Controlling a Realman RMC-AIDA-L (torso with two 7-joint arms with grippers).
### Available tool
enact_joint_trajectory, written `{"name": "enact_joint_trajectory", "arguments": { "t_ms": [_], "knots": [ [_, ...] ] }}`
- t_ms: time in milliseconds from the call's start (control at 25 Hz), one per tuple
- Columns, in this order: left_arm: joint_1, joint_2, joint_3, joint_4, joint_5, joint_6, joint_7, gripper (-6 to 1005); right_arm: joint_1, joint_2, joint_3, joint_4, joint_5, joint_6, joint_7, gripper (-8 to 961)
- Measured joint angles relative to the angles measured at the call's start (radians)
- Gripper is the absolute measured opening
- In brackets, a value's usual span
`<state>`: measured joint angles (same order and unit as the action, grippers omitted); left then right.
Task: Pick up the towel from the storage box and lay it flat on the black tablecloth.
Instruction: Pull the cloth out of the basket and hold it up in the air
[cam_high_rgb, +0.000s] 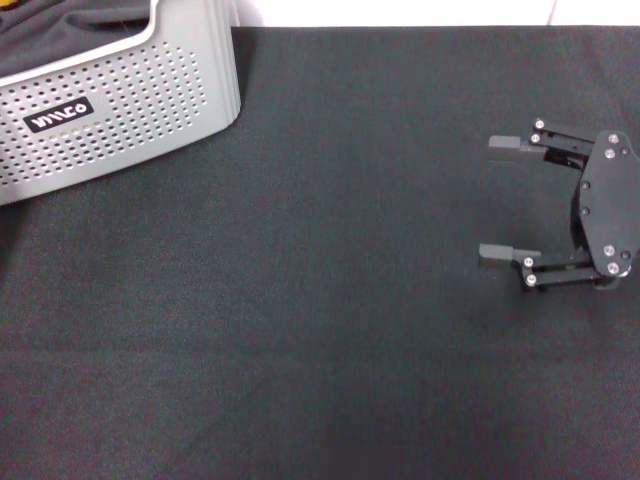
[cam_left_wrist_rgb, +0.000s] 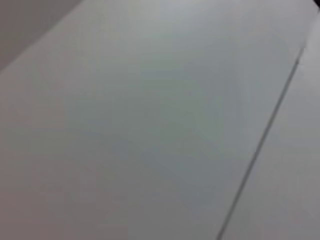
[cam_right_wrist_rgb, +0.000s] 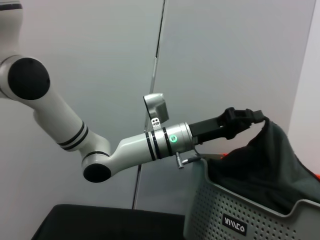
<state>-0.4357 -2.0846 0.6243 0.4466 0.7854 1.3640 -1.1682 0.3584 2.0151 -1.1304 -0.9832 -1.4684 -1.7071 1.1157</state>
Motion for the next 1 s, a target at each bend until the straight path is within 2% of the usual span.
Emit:
{"name": "enact_joint_trajectory", "arguments": {
  "t_ms": [200, 360, 520, 640, 880, 1000],
  "knots": [
    [0.012, 0.011, 0.006, 0.018, 0.042, 0.078, -0.107, 35, -0.002, 0.001, 0.001, 0.000, 0.001, -0.014, -0.007, 884],
    [0.037, 0.023, 0.012, 0.122, 0.127, 0.184, -0.274, 34, -0.005, 0.001, 0.001, 0.012, 0.003, -0.014, -0.007, 884],
    [0.058, 0.019, 0.020, 0.206, 0.148, 0.255, -0.356, 34, -0.003, 0.002, 0.001, 0.026, 0.006, -0.014, -0.009, 884],
    [0.085, 0.008, 0.034, 0.332, 0.151, 0.374, -0.485, 34, 0.000, 0.004, 0.002, 0.057, 0.032, -0.010, -0.029, 884],
    [0.097, -0.001, 0.044, 0.453, 0.121, 0.472, -0.625, 34, 0.005, 0.004, 0.003, 0.078, 0.046, -0.012, -0.051, 883],
    [0.104, -0.001, 0.081, 0.488, 0.074, 0.484, -0.663, 34, 0.006, 0.006, 0.003, 0.082, 0.058, -0.011, -0.057, 883]
  ]
}}
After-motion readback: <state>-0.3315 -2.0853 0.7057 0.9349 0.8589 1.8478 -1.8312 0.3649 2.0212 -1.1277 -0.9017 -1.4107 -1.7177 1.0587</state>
